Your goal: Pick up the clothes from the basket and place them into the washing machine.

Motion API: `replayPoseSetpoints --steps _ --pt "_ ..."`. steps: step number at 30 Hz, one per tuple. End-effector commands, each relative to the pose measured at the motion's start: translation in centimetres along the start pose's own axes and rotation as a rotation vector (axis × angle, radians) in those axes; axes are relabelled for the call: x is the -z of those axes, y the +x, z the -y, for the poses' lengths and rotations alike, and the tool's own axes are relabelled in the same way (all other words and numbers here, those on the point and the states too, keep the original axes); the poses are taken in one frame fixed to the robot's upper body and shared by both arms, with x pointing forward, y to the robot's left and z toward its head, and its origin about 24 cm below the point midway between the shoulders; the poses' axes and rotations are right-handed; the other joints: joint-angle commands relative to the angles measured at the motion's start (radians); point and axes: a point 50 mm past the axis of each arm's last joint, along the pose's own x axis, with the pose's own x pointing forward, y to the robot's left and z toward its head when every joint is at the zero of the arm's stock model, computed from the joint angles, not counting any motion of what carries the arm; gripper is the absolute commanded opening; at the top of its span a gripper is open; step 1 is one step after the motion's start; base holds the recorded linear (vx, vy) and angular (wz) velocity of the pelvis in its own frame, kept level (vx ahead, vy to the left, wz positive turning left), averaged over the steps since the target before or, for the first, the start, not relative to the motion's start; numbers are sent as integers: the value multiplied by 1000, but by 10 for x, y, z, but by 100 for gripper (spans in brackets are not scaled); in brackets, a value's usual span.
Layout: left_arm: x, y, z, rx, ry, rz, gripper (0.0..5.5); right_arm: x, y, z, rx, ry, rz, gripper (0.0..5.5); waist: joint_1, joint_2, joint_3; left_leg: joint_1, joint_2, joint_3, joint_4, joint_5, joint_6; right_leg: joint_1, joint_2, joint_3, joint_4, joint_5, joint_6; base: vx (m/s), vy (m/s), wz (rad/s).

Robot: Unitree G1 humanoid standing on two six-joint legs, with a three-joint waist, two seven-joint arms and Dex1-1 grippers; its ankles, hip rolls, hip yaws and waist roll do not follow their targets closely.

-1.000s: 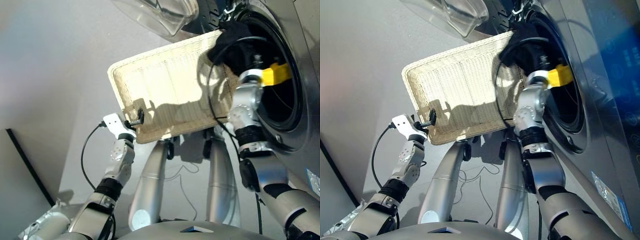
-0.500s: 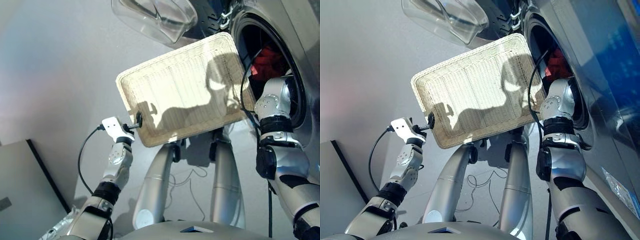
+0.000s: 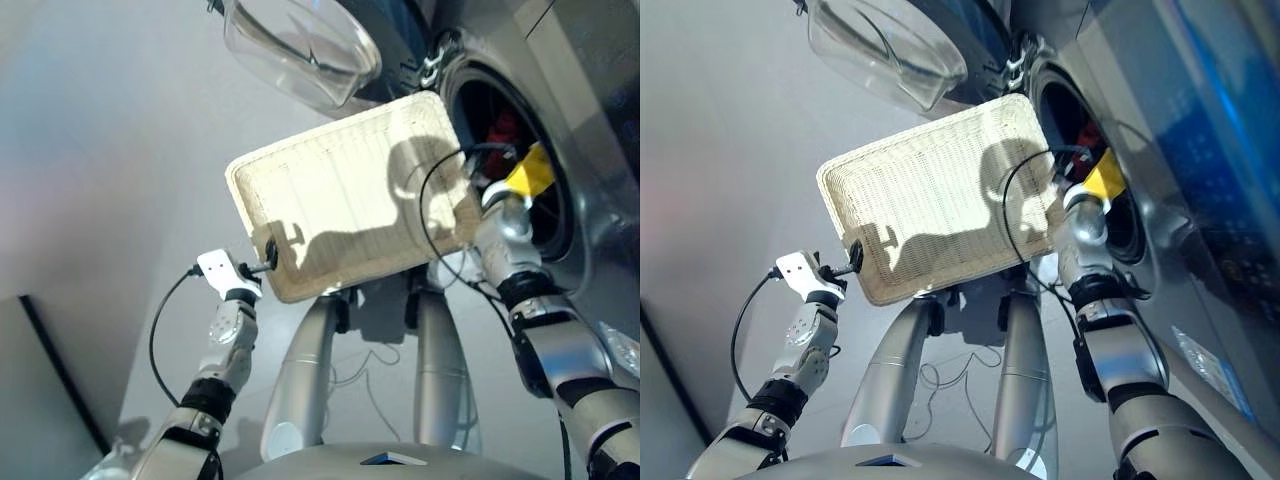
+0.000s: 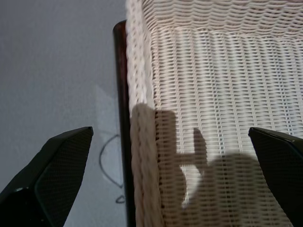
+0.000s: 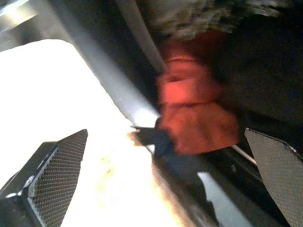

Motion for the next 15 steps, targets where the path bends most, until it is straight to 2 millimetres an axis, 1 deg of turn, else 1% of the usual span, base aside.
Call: replayPoseSetpoints --steps 1,2,5,7,9,12,15 --pt "-5 -4 -22 -39 45 16 550 6 -5 -8 -118 -100 -4 550 13 -7 -31 21 -36 0 -77 24 8 95 5 -53 -169 72 41 0 0 0" --pt "1 -5 -24 -47 67 -14 550 27 -14 -12 -134 -104 -71 550 14 -19 -34 55 -38 -8 -97 31 6 137 2 -60 -198 77 43 0 0 0" --pt "13 -9 -29 -66 89 -65 550 52 -28 -17 -175 -134 -149 550 16 -35 -40 111 -40 -16 -132 41 3 199 -1 -69 -238 85 48 0 0 0" --pt "20 -11 -31 -80 104 -100 550 68 -38 -17 -181 -137 -205 550 13 -44 -42 148 -43 -19 -150 46 0 243 -2 -75 -264 90 52 0 0 0" --pt "30 -15 -34 -86 123 -149 550 85 -49 -17 -197 -164 -264 550 14 -54 -47 196 -45 -25 -180 55 -4 293 -4 -80 -292 95 56 68 11 35" --pt "46 -22 -37 -78 163 -240 550 112 -71 -15 -205 -172 -365 550 9 -68 -55 279 -46 -29 -224 65 -9 377 -5 -87 -331 100 66 77 23 79" --pt "57 -29 -43 -92 206 -298 550 136 -94 -10 -193 -167 -457 550 3 -79 -61 356 -50 -36 -265 75 -12 450 -3 -94 -358 100 72 55 25 -19"
